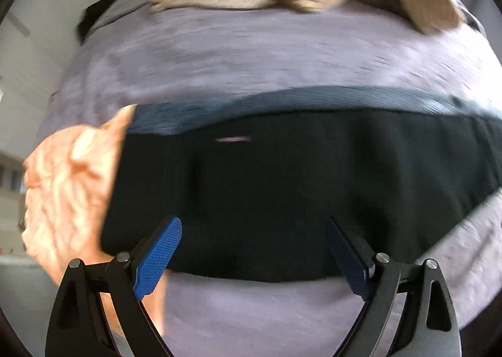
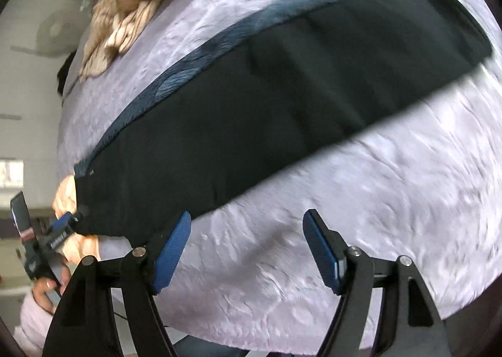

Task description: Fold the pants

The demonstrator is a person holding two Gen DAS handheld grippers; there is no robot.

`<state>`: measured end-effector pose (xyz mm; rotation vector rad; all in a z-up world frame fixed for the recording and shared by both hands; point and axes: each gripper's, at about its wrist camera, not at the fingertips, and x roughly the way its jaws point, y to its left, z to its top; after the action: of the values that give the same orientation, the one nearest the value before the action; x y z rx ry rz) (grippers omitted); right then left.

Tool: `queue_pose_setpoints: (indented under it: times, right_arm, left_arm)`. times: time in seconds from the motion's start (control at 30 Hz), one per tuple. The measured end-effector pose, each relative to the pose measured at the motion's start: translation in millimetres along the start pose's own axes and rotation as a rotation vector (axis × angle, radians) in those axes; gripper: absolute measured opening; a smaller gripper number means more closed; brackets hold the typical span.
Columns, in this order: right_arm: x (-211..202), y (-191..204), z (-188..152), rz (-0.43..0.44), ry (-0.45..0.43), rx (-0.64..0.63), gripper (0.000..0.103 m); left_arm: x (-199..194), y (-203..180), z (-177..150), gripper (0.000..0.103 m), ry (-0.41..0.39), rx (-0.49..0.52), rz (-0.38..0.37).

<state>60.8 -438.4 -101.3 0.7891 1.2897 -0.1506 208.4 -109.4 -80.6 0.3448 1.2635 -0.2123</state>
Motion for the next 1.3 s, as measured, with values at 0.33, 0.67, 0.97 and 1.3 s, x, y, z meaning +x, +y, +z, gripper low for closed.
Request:
queue_pose_setpoints:
  times: [0.33, 0.67, 0.97, 1.3]
  right_arm:
    - [-49.6, -92.6, -3.9, 0.04, -0.121, 0.177, 0.078]
    - [-92.2, -209.6, 56.1, 0.129, -0.303, 0.351, 0.078]
    - [-60.0, -281.1, 115.9, 0.253, -0.291, 0.547, 0.011]
    - [-45.2, -289.1, 121.0, 0.257, -0.285, 0.489, 0.01]
  left_arm:
    - [-28.0, -145.8, 2.5, 0.094, 0.004, 0.27, -0.114]
    - [-28.4, -259.2, 48.8, 0.094, -0.019, 0.299, -0.156]
    - [4.2, -326.7, 87.4, 0.094, -0.021, 0.217, -0.145]
    - [37.2, -337.6, 83.3, 0.094, -0.013, 0.192, -0.102]
